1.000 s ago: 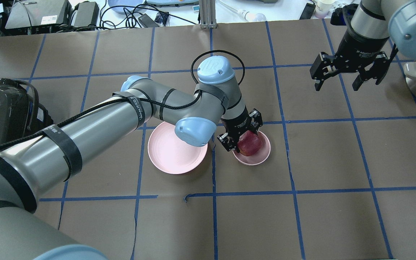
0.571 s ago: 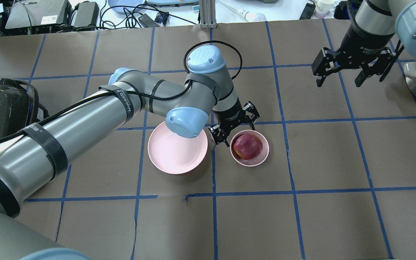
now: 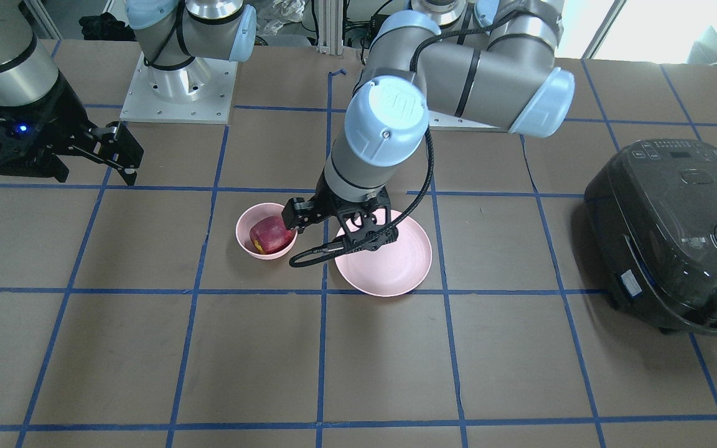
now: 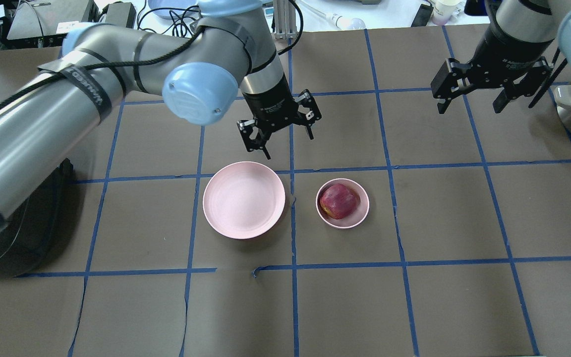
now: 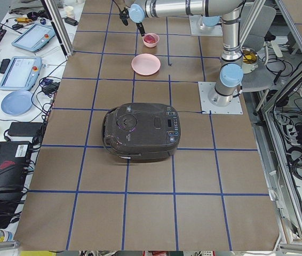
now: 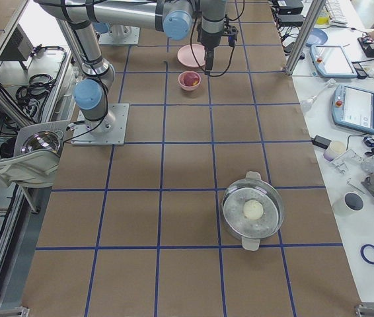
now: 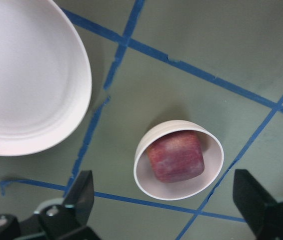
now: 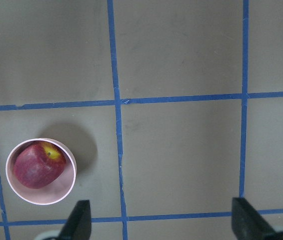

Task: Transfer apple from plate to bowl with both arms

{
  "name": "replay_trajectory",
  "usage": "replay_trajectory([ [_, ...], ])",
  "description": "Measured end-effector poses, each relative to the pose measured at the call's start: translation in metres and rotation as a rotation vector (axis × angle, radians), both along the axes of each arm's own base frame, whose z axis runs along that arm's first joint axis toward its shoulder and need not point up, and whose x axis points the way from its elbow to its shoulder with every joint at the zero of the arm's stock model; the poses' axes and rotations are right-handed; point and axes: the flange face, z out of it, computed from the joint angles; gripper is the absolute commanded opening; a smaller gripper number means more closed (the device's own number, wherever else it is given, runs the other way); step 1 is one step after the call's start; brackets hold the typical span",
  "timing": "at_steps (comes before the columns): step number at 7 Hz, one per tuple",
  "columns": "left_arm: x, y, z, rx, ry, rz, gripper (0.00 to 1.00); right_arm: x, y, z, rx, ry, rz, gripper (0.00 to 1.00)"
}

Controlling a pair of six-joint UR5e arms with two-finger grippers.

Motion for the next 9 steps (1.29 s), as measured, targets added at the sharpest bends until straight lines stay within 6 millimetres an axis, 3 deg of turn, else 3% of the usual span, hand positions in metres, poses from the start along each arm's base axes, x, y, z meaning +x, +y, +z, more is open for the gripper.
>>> replay_trajectory([
  [2,0.050,0.012,0.065,-0.094,-0.072,-0.193,1.00,0.027,0.010,0.008,-0.016,0.002,0.021,1.00],
  [4,0.086,0.037,0.121,-0.201,-0.162,-0.328,1.00,0.039,0.018,0.017,-0.031,0.007,0.004,1.00],
  [6,0.101,0.060,0.141,-0.227,-0.203,-0.359,1.00,0.041,0.027,0.026,-0.043,0.008,0.001,1.00],
  [9,0.111,0.087,0.137,-0.224,-0.207,-0.374,1.00,0.041,0.029,0.024,-0.040,0.007,0.002,1.00],
])
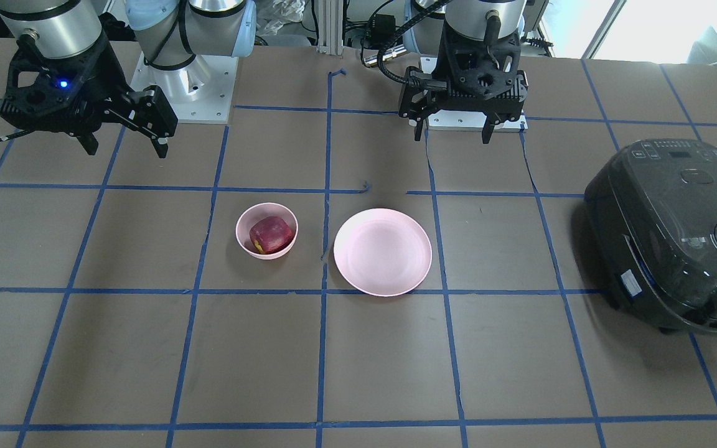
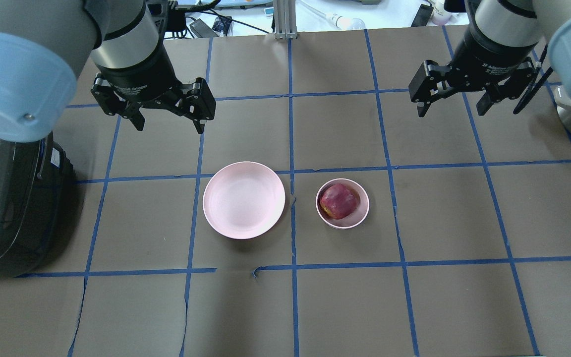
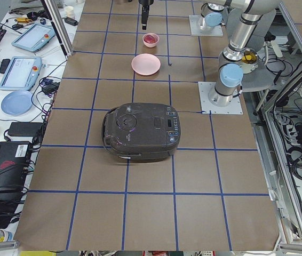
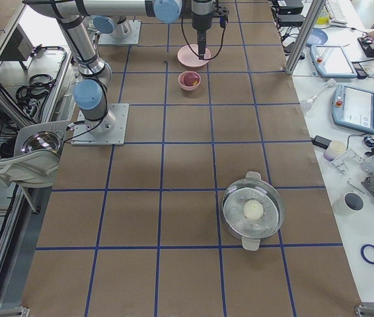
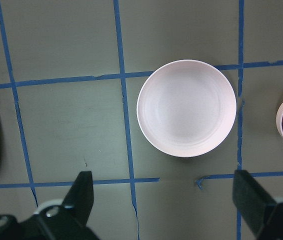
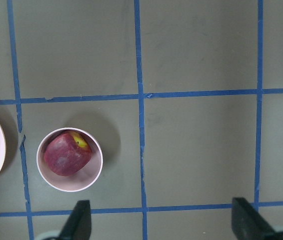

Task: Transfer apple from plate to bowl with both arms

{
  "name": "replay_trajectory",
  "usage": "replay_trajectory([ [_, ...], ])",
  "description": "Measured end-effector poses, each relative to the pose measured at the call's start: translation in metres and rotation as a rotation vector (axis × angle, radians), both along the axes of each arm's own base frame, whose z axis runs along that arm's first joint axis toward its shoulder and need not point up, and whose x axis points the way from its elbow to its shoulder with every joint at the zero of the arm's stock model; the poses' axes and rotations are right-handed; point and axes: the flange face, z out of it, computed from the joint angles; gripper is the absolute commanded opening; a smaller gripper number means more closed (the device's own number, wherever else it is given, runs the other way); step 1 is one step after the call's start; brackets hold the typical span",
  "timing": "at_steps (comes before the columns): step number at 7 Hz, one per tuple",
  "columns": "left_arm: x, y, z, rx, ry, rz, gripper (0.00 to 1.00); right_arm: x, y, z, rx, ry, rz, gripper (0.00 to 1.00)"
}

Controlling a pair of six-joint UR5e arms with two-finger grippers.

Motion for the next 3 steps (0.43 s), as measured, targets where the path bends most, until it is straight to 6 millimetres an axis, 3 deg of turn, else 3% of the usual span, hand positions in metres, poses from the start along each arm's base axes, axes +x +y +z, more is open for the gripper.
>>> replay_trajectory([
  [3,0.0123,0.0035,0.0023,-0.007,0.004,-0.003,1.00,-0.0006,0.0010,-0.0038,0.013,0.000,-0.001,1.00],
])
